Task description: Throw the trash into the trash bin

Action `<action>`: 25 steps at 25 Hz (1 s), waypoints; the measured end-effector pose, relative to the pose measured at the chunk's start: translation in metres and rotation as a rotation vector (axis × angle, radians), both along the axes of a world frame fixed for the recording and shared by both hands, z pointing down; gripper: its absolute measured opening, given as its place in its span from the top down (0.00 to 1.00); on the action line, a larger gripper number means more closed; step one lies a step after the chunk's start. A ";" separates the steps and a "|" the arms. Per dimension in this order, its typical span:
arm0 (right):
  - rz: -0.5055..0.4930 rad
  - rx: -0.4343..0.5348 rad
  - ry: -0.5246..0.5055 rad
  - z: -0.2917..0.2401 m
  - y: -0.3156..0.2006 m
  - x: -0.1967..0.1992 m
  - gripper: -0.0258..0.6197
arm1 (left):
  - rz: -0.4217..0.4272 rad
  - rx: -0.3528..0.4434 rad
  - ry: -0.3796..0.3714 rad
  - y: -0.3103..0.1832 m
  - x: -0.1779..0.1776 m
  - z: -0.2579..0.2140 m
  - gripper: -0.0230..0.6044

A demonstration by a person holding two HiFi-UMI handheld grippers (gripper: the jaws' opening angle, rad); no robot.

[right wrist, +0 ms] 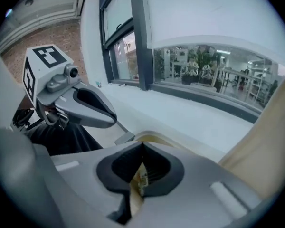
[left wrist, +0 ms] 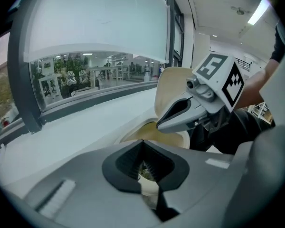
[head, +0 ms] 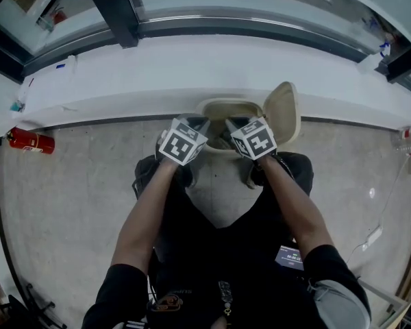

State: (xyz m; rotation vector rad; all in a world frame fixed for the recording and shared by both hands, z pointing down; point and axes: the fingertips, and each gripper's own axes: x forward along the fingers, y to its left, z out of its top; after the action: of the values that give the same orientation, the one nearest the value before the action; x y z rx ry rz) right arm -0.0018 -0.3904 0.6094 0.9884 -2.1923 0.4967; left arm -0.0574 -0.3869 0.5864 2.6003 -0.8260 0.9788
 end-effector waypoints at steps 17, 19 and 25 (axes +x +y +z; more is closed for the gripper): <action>0.174 0.481 -0.206 -0.217 0.018 0.090 0.96 | 0.008 0.151 0.053 0.013 0.030 -0.078 0.96; 0.239 0.489 -0.195 -0.222 0.014 0.122 0.96 | 0.013 0.150 0.048 0.015 0.033 -0.077 0.96; 0.388 0.415 -0.139 -0.188 0.009 0.188 0.96 | 0.018 0.145 0.037 0.015 0.038 -0.073 0.96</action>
State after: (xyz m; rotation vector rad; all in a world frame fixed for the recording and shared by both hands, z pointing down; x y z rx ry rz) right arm 0.1867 -0.3817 0.4218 1.6648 -2.2827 0.2890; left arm -0.0193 -0.3719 0.5132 2.7433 -0.8973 0.9037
